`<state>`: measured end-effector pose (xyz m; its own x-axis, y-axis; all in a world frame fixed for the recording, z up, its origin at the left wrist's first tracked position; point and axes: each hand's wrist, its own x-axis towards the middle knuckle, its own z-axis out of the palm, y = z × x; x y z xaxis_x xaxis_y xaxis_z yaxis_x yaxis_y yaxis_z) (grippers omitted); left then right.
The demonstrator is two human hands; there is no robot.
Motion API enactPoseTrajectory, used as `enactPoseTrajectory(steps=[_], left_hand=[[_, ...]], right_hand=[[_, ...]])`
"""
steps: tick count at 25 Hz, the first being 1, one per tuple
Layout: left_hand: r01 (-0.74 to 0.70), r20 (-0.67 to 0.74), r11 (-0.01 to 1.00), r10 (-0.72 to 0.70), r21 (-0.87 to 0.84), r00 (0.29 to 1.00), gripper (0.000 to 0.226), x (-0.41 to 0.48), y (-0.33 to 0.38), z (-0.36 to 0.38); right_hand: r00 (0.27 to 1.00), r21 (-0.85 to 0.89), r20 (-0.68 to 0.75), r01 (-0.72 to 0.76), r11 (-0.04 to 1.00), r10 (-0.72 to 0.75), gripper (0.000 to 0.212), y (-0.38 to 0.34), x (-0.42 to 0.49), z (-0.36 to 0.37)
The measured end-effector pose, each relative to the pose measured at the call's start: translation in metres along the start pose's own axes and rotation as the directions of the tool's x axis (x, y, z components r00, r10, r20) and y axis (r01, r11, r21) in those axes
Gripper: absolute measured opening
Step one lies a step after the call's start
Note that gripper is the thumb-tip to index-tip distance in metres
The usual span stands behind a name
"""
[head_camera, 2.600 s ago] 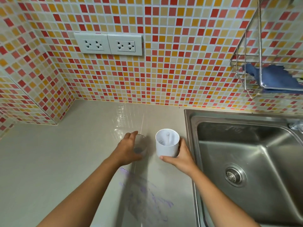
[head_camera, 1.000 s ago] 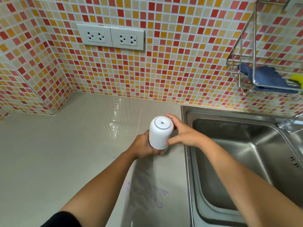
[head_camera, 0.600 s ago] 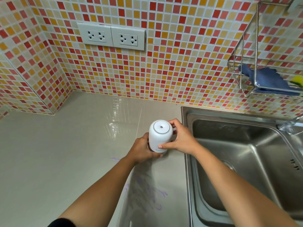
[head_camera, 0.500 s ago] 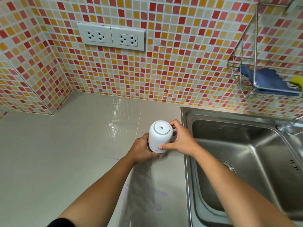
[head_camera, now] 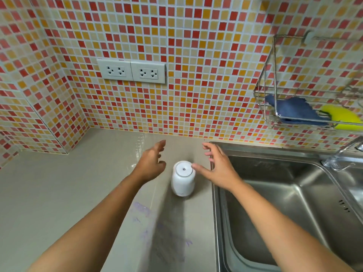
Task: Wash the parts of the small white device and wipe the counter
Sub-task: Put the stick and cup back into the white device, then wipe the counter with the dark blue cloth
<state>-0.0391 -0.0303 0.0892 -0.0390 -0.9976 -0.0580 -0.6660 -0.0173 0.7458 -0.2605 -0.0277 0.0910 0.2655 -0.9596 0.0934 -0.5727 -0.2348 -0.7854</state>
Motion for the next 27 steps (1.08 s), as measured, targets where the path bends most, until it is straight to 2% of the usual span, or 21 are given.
enactPoseTrajectory(steps=[3, 6, 9, 11, 14, 15, 17, 19, 21, 24, 27], left_hand=[[-0.160, -0.132, 0.985, 0.150, -0.067, 0.980, 0.061, 0.006, 0.078, -0.012], [-0.328, -0.127, 0.937, 0.313, -0.121, 0.941, 0.054, 0.002, 0.155, 0.005], [-0.411, -0.074, 0.901, 0.404, -0.138, 0.912, 0.051, 0.002, 0.215, 0.036], [-0.466, -0.053, 0.876, 0.463, -0.123, 0.885, 0.051, 0.005, 0.248, 0.057], [-0.515, -0.062, 0.857, 0.513, -0.027, 0.856, 0.046, 0.025, 0.297, 0.090], [-0.494, -0.061, 0.867, 0.498, 0.071, 0.865, 0.041, 0.040, 0.310, 0.103], [-0.347, -0.039, 0.881, 0.379, 0.321, 0.925, 0.031, 0.074, 0.330, 0.123], [-0.198, 0.018, 0.808, 0.227, 0.555, 0.974, 0.029, 0.107, 0.338, 0.145], [-0.129, 0.021, 0.695, 0.161, 0.707, 0.987, 0.030, 0.132, 0.340, 0.163], [0.005, -0.062, 0.785, 0.042, 0.619, 0.997, 0.036, 0.154, 0.335, 0.176], [0.103, -0.086, 0.823, -0.066, 0.558, 0.994, 0.037, 0.161, 0.334, 0.185]], right_hand=[[0.957, -0.083, -0.227, 0.166, 0.983, -0.181, 0.050, -0.023, 0.001, -0.052], [0.878, -0.213, -0.372, 0.237, 0.948, -0.303, 0.041, -0.031, -0.005, -0.118], [0.848, -0.329, -0.423, 0.184, 0.926, -0.319, 0.041, -0.013, -0.016, -0.186], [0.853, -0.427, -0.429, 0.099, 0.899, -0.298, 0.049, 0.013, -0.019, -0.228], [0.893, -0.538, -0.424, -0.113, 0.835, -0.152, 0.056, 0.057, -0.017, -0.289], [0.911, -0.580, -0.402, -0.178, 0.795, -0.089, 0.056, 0.072, -0.016, -0.305], [0.950, -0.654, -0.308, -0.242, 0.717, 0.041, 0.058, 0.095, -0.015, -0.327], [0.956, -0.683, -0.239, -0.288, 0.671, 0.168, 0.064, 0.111, -0.017, -0.334], [0.949, -0.693, -0.249, -0.315, 0.649, 0.195, 0.068, 0.120, -0.017, -0.336], [0.948, -0.695, -0.272, -0.312, 0.647, 0.164, 0.070, 0.122, -0.016, -0.334], [0.952, -0.683, -0.243, -0.306, 0.663, 0.188, 0.072, 0.122, -0.014, -0.336]])
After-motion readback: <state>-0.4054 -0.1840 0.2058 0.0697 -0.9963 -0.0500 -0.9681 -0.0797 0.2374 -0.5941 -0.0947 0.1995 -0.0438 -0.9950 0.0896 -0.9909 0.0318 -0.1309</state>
